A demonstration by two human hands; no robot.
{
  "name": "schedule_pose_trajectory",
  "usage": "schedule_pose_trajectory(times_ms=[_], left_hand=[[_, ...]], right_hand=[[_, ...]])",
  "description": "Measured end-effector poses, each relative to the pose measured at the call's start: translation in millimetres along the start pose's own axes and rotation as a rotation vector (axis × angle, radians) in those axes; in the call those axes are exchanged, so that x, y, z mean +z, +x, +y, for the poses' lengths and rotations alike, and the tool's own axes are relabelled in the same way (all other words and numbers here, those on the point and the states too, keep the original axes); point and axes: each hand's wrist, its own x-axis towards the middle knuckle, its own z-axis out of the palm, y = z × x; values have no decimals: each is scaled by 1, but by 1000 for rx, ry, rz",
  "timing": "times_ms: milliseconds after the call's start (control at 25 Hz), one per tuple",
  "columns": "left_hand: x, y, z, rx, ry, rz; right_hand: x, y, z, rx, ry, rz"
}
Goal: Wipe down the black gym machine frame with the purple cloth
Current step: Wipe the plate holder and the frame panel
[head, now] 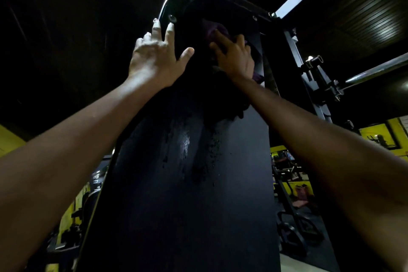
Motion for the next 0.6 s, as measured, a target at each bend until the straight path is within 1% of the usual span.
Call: schedule_pose_trajectory(times_ms=[120, 280, 360, 480, 520, 600], left_hand=[[-1, -2, 0, -9, -16, -50], [-3, -2, 0, -23, -18, -75], [-2, -1, 0, -43, -138, -38], [-2, 4, -4, -89, -475, 124], [-3, 6, -5, -101, -540, 163], [-2, 6, -6, -109, -563, 175]], right_hand=[[-2, 32, 28, 167, 42, -10], [-5, 46, 64, 348, 49, -17], [-8, 44, 75, 403, 60, -22], [-4, 21, 80, 456, 82, 23], [-3, 10, 80, 463, 91, 39], [-2, -14, 77, 457, 101, 48]])
